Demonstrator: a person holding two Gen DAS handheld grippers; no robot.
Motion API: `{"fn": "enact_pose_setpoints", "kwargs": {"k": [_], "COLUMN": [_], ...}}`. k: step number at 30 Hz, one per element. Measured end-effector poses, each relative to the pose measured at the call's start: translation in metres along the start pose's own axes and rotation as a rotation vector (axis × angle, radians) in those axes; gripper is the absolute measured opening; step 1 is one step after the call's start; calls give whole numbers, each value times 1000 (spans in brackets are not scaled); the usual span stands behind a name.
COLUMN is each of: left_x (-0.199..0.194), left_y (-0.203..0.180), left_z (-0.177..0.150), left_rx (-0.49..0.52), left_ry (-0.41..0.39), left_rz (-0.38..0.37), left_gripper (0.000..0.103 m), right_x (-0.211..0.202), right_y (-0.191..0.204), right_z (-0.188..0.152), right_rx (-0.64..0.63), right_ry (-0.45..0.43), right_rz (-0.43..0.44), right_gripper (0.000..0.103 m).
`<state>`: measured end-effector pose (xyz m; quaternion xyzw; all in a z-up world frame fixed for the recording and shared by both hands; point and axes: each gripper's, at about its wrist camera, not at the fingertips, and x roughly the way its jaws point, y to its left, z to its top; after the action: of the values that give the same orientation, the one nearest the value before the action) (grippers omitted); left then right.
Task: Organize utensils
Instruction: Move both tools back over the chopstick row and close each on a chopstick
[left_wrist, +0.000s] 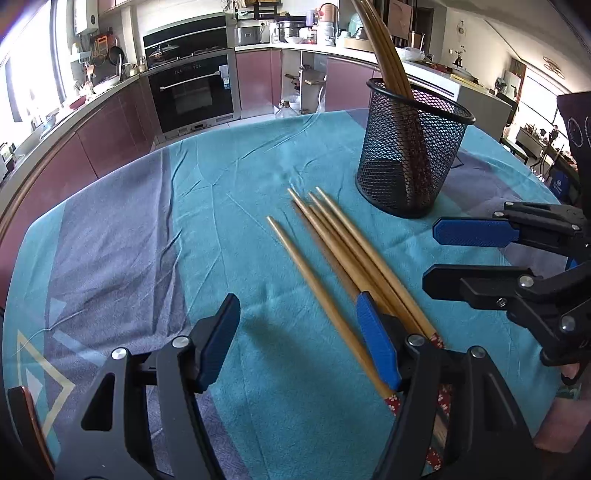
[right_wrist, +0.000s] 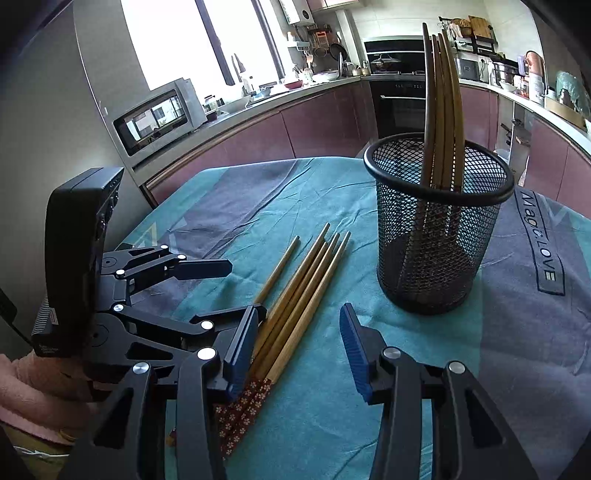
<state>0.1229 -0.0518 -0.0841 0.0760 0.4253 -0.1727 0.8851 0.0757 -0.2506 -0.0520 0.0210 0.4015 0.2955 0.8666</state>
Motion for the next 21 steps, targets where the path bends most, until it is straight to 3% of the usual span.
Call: {"fn": "enact_pose_setpoints", "kwargs": {"k": [13,21], "left_x": [-2,-1], "left_y": [8,6], "left_z": [-5,-8], "left_rx": [-44,-45], "left_ry": [10,11], "left_rz": [-48,-42], "left_gripper": [59,59], "right_x": [20,24], "right_y": [6,7], "right_z": [-8,-9], "right_rx": [11,4], "right_ry": [57,67], "right_rz": [-44,-69], "right_gripper": [31,31]}}
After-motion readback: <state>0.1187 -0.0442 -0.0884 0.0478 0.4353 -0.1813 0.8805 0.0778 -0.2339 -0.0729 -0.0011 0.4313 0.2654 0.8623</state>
